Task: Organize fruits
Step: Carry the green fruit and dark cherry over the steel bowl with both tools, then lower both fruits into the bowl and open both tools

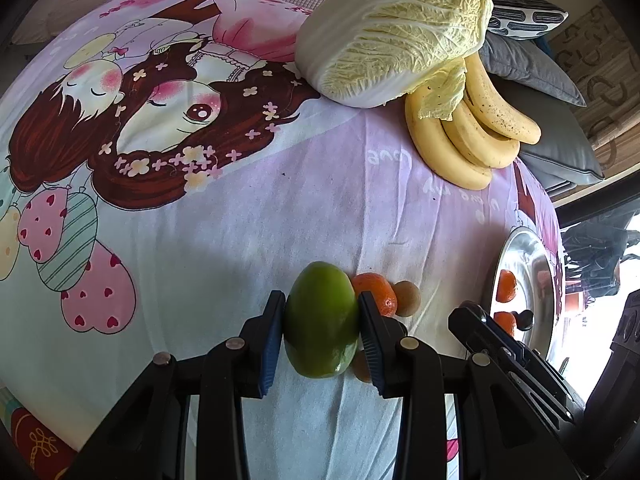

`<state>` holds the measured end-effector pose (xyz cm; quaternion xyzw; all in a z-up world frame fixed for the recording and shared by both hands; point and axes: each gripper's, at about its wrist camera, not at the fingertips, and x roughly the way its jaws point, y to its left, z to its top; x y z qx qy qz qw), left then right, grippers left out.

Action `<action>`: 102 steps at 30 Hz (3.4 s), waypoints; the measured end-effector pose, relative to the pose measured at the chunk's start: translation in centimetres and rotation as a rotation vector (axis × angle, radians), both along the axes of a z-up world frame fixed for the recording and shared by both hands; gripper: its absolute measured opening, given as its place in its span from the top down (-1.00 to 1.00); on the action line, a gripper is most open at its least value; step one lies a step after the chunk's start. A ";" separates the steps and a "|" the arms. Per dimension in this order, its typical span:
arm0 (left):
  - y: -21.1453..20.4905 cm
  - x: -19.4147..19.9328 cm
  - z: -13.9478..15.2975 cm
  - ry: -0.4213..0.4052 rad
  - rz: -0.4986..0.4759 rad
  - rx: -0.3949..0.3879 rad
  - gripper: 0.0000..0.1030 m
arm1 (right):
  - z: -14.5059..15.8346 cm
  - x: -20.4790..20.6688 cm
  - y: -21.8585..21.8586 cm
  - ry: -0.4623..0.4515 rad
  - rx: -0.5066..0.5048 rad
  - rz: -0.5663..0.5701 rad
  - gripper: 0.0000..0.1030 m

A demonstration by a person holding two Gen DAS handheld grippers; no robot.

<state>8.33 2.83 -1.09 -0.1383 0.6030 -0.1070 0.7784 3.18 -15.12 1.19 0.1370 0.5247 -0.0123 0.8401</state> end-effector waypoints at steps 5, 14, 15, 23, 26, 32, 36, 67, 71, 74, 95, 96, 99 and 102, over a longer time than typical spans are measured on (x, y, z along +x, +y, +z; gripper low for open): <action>-0.4 0.3 -0.6 0.019 0.004 0.033 0.26 | 0.4 -0.1 -0.5 -0.006 0.024 -0.011 0.43; -1.0 1.0 -0.3 0.051 0.029 0.056 0.26 | 1.3 -0.2 -1.9 -0.022 0.014 -0.055 0.43; -1.3 1.2 -0.1 0.054 0.026 0.056 0.26 | 1.5 -0.2 -2.1 -0.027 0.017 -0.060 0.43; -5.4 1.6 1.9 0.040 -0.049 0.060 0.26 | 2.8 -0.9 -4.3 -0.065 0.037 -0.113 0.43; -7.1 1.8 2.6 0.039 -0.078 0.055 0.26 | 3.2 -1.4 -5.6 -0.070 0.057 -0.145 0.43; -10.1 1.8 3.5 0.039 -0.131 0.065 0.26 | 3.6 -2.4 -8.2 -0.070 0.059 -0.222 0.43; -12.2 1.9 4.1 0.038 -0.168 0.081 0.26 | 3.7 -3.4 -10.5 -0.069 0.077 -0.277 0.43; -26.5 0.7 2.1 0.102 -0.429 0.141 0.26 | 0.3 -8.1 -19.8 0.016 0.138 -0.571 0.43; -27.0 0.6 1.2 0.113 -0.431 0.149 0.26 | 0.0 -8.2 -20.0 0.024 0.136 -0.577 0.42; -27.2 0.7 0.7 0.115 -0.436 0.151 0.26 | -0.4 -8.2 -20.2 0.032 0.137 -0.585 0.42; -27.3 0.8 0.5 0.118 -0.441 0.134 0.26 | -0.3 -8.2 -20.3 0.029 0.127 -0.599 0.41; -27.2 0.8 0.6 0.117 -0.444 0.131 0.26 | -0.4 -8.1 -20.3 0.031 0.126 -0.600 0.41; -27.1 0.7 1.0 0.113 -0.446 0.121 0.25 | -0.5 -8.1 -20.5 0.039 0.127 -0.605 0.41; -27.0 0.8 1.4 0.105 -0.451 0.114 0.25 | -0.7 -8.1 -20.5 0.036 0.141 -0.604 0.40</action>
